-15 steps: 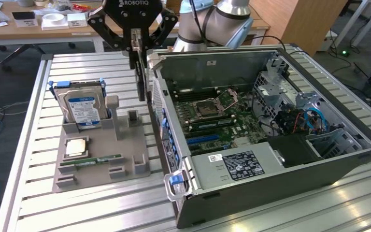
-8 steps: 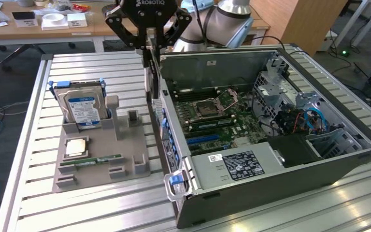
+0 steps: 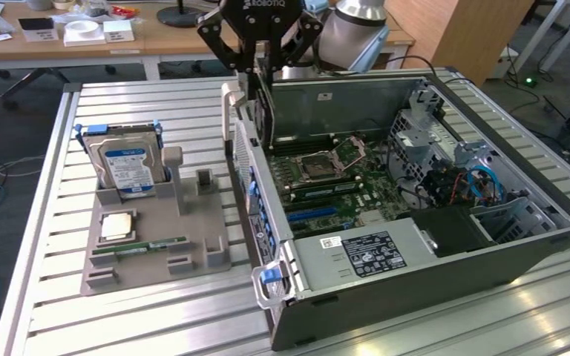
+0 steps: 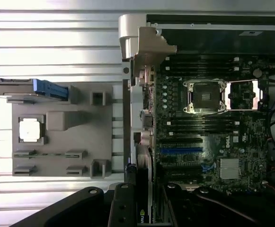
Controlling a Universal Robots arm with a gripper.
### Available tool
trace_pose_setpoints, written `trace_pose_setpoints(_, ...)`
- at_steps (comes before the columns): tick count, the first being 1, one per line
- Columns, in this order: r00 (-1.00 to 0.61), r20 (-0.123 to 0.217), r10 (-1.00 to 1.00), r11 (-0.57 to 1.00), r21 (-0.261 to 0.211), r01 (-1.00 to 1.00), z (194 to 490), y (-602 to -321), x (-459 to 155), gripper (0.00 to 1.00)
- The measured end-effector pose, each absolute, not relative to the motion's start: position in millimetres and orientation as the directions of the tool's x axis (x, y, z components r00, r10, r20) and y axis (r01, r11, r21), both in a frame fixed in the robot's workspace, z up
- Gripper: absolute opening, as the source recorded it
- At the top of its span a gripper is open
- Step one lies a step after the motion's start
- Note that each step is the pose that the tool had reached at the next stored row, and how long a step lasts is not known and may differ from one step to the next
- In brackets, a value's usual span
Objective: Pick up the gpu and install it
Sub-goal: 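Pick up the gpu and move the gpu toward the slot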
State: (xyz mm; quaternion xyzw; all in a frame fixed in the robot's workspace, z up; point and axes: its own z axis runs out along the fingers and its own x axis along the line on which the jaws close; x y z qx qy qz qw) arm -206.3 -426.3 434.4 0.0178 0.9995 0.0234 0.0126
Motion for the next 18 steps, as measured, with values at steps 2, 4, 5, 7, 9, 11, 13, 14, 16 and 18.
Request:
trace_pose_setpoints(2,-0.999,-0.024,0.036,0.998,0.047,0.035,434,-425,-189,0.26)
trace_pose_setpoints(4,-0.999,-0.024,0.036,0.998,0.047,0.035,434,-425,-185,0.26)
trace_pose_setpoints(5,-0.999,-0.024,0.036,0.998,0.047,0.035,434,-425,-183,0.26)
trace_pose_setpoints(7,-0.999,-0.024,0.036,0.998,0.047,0.035,434,-425,-180,0.26)
trace_pose_setpoints(9,-0.999,-0.024,0.036,0.998,0.047,0.035,434,-424,-176,0.26)
trace_pose_setpoints(11,-0.999,-0.024,0.036,0.998,0.047,0.035,434,-424,-173,0.26)
trace_pose_setpoints(13,-0.999,-0.024,0.036,0.998,0.047,0.035,434,-424,-170,0.26)
trace_pose_setpoints(14,-0.999,-0.024,0.036,0.998,0.047,0.035,434,-424,-168,0.26)
trace_pose_setpoints(16,-0.999,-0.024,0.036,0.998,0.047,0.035,434,-424,-165,0.26)
trace_pose_setpoints(18,-0.999,-0.024,0.036,0.998,0.047,0.035,434,-424,-162,0.26)
